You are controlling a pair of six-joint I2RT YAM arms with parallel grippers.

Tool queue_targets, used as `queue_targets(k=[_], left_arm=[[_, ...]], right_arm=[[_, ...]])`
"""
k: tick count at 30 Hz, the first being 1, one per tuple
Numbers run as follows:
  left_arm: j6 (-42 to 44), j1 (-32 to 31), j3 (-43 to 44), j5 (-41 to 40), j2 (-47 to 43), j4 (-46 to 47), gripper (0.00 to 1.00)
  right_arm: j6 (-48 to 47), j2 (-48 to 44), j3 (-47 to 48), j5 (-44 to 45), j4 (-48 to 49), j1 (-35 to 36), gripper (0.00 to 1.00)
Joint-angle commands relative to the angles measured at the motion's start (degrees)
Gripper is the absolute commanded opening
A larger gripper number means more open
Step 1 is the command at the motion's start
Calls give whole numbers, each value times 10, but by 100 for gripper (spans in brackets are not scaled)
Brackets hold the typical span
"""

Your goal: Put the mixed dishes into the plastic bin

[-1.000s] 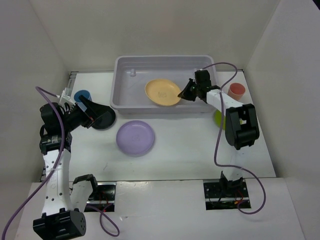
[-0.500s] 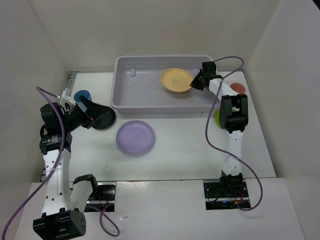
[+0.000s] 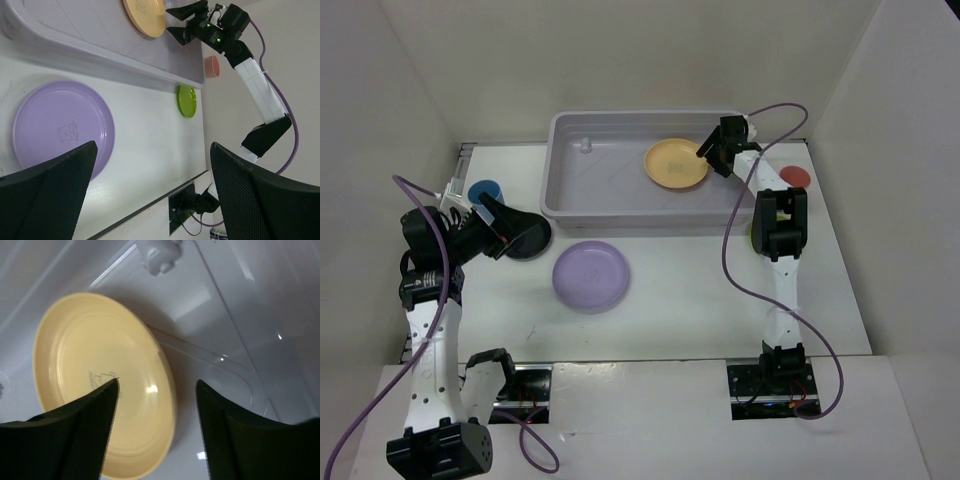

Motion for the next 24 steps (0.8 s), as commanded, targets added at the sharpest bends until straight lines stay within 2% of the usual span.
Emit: queue_targets(k=[1, 4, 6, 8, 10, 11, 13, 15, 18, 20, 21, 24], left_arm=[[19, 2, 16, 11, -10, 7, 100], [19, 2, 11, 11, -10, 7, 100], [29, 2, 11, 11, -10, 2, 100], [50, -4, 19, 6, -4, -7, 100], [82, -4, 49, -13, 10, -31, 96], [107, -9, 68, -26, 34, -57, 95], [178, -18, 93, -69, 62, -130, 91], [199, -34, 75, -85, 77, -149, 79], [183, -75, 25, -115, 77, -162, 51], [177, -103, 9, -168, 77, -179, 54], [177, -133, -7, -200, 86, -184, 65], [147, -198, -20, -240, 117, -191, 78]], right_arm=[[-9, -9, 55, 17, -14, 7, 76], [-19, -55, 55, 12, -14, 12, 82], [-28, -118, 42, 12, -9, 29, 89], [-43, -167, 17, -18, -3, 35, 100], [-43, -257, -22, -43, 16, 52, 100], [-36, -289, -83, -53, 31, 52, 100], [-36, -379, -143, -82, 64, 71, 100], [-36, -436, -211, -99, 64, 81, 100], [-66, -488, -276, -61, 46, 110, 100], [-72, -539, -317, -51, 41, 116, 100], [-72, -567, -327, -51, 41, 121, 100], [-72, -595, -350, -65, 41, 121, 100]])
